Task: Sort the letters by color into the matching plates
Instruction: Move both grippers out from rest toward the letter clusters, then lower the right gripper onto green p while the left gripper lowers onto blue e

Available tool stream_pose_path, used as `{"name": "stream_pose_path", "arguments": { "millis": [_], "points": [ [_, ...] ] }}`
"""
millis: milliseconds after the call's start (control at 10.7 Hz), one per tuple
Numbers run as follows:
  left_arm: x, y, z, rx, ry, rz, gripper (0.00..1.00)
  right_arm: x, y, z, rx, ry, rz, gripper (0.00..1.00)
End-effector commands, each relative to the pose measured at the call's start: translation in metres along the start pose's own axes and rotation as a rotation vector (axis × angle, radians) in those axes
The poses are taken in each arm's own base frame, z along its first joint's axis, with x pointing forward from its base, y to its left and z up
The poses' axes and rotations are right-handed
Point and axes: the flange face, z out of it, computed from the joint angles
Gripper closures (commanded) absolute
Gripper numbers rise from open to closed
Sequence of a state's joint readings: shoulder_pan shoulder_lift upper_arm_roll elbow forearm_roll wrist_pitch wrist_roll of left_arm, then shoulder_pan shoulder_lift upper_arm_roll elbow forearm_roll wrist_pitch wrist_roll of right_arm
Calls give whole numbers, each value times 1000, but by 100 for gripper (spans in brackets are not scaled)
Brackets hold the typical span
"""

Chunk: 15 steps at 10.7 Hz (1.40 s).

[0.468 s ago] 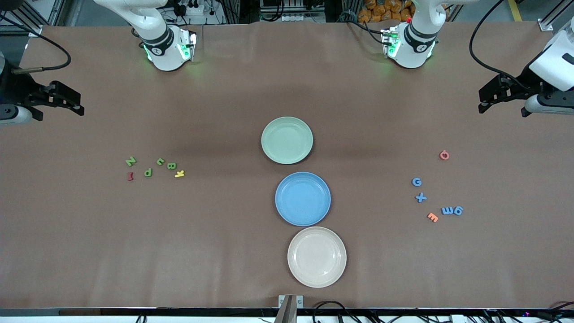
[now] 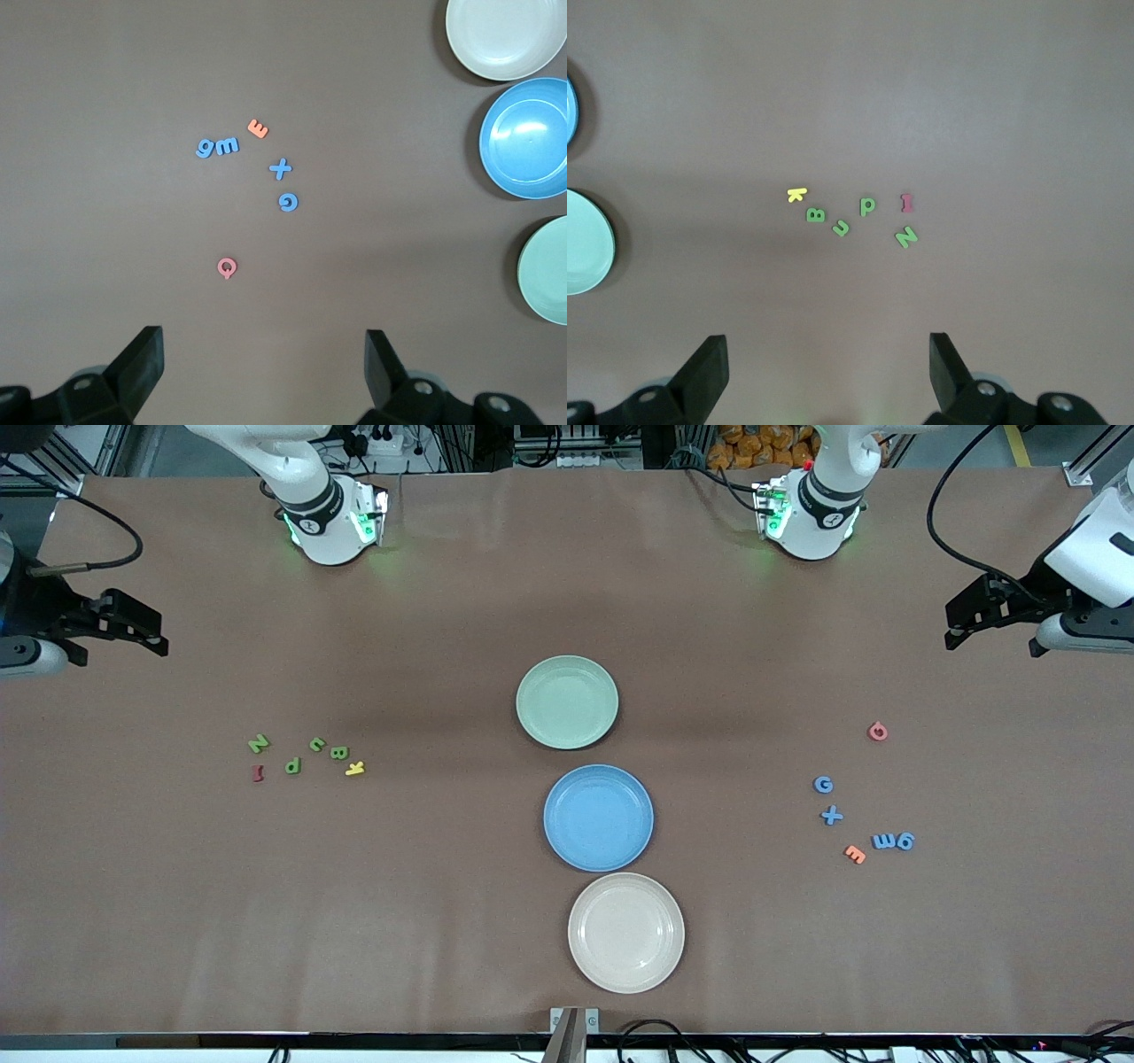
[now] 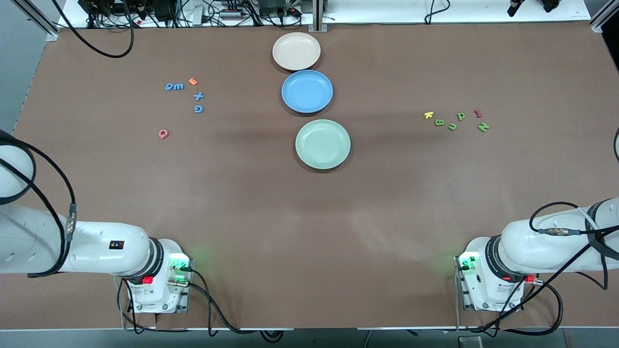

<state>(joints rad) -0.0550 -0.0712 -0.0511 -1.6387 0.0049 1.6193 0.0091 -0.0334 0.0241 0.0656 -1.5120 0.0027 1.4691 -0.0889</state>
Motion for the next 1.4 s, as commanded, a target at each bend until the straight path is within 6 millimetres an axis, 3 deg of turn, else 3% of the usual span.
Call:
{"name": "stream_pose_path", "arguments": {
  "millis": [0,94,374,749,936,1123,1311],
  "points": [
    [2,-9,9,-11,-22,-13,0,4,9,48,-6,-53,11,0],
    [1,-19,19,-21,-43,-33,0,6,10,70,-6,-52,12,0],
    [5,-24,95,-26,-94,-38,0,11,21,124,-8,-43,28,0],
    [28,-31,191,-20,-111,-59,0,6,37,224,-39,33,30,2],
    [41,-33,228,-20,-106,-60,0,0,37,253,-52,59,19,40],
    [51,-36,258,-8,-95,-55,0,-5,35,286,-58,77,8,32],
    [58,-46,286,19,-86,-51,0,-9,34,318,-58,105,2,32]
  ]
}}
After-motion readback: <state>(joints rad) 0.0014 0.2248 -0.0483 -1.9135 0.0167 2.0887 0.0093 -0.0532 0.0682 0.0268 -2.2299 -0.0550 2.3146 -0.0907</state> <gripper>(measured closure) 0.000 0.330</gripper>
